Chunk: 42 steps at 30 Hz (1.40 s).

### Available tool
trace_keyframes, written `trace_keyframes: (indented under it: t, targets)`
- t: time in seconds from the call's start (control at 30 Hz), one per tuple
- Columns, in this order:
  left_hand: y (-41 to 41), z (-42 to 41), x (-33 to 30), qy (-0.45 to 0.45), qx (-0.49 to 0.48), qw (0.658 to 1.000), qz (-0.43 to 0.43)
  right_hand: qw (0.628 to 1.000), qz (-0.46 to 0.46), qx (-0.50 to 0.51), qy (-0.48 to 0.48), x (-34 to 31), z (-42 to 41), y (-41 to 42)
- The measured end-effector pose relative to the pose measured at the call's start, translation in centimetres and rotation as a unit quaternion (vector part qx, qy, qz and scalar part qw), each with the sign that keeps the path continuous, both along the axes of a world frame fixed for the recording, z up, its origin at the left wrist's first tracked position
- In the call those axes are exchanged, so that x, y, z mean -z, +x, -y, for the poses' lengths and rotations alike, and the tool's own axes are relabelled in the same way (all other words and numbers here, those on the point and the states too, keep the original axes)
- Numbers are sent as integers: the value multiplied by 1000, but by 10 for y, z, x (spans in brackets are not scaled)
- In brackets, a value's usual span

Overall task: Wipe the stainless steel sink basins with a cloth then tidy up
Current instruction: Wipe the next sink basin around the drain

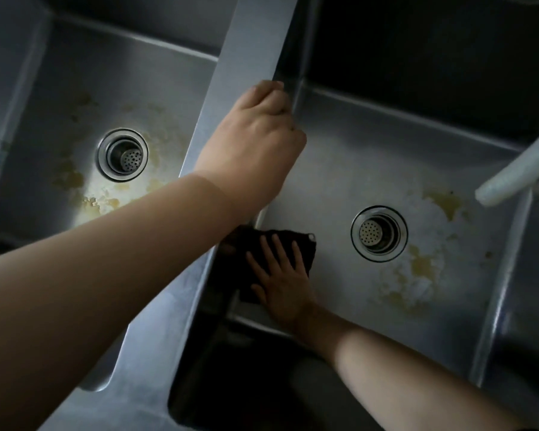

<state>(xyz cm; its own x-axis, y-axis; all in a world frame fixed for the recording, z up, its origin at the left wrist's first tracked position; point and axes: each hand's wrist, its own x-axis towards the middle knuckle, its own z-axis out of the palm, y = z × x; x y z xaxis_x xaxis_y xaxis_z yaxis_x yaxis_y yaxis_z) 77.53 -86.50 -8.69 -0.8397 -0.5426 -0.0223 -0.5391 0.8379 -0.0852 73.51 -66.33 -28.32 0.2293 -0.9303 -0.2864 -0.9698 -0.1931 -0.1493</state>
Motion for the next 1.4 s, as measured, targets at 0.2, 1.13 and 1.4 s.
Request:
trace_keyframes:
  t: [0.2,1.13,1.4]
  targets:
    - [1,-5,0,-30,12,999,11,992,5,-129,17,-9,-45,-18]
    - [-40,-148,120,202,-204,925,251,999,-20,-38,15,1,-84,-167]
    - [-50,-145,126,184,-212,926,253,999,-38,31,-3,17,24,-173]
